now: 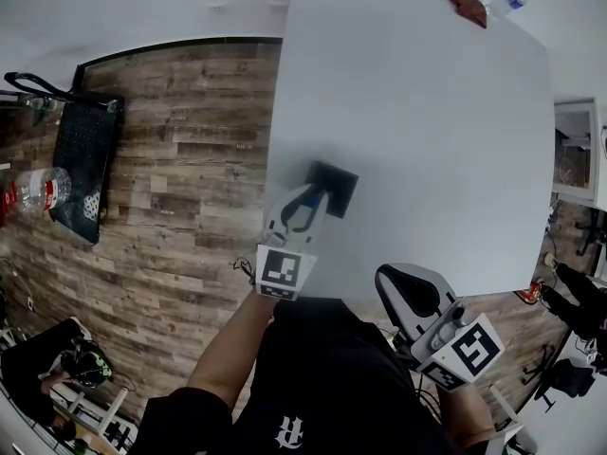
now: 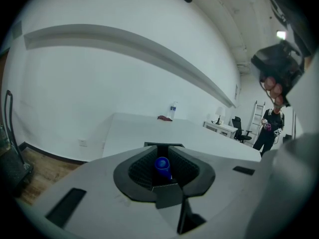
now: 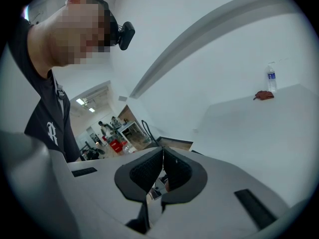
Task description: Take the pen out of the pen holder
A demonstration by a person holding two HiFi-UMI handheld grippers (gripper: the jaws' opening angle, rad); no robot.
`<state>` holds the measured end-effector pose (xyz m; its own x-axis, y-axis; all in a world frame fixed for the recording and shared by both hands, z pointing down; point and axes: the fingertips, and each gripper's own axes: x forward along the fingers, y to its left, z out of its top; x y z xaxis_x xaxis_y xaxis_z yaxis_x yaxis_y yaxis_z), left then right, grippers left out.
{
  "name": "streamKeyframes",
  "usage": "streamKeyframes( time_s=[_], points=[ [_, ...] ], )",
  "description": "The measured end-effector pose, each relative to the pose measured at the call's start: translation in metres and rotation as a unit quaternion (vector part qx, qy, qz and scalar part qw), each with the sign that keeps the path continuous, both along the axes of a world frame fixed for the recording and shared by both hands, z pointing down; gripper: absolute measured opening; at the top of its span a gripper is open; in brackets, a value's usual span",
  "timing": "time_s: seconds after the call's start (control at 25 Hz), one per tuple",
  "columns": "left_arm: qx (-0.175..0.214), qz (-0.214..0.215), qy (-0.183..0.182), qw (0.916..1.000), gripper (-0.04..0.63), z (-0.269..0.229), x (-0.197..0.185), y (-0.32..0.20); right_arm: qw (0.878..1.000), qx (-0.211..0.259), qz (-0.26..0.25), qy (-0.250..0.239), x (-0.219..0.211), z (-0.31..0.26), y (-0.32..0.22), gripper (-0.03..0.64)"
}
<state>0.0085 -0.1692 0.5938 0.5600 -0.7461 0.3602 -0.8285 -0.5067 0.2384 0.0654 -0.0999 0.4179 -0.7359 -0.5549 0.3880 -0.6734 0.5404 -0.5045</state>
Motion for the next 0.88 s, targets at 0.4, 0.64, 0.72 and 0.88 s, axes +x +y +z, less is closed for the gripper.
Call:
streamKeyframes(
  time_s=[0.4,0.64,0.72,0.88],
  points=[
    [0.018,0.003,-0.005,0.9998,0.069,-0.031,-0.007,0.000,0.999,0.028,-0.008,0.022,0.006,-0.006,0.011,0.015],
    [0.043,0.015,-0.007,0.9989,0.069,-0.070,-0.004,0.000,0.998,0.052,-0.002,0.023,0.010,-0.018,0.013,0.015],
    [0.053,0.018,-0.009,0.9984,0.069,-0.084,-0.003,0.000,0.998,0.059,-0.001,0.024,0.012,-0.021,0.015,0.015],
    [0.068,0.022,-0.017,0.9973,0.069,-0.106,-0.003,0.009,0.997,0.075,-0.001,0.021,0.012,-0.027,0.021,0.015]
  ],
)
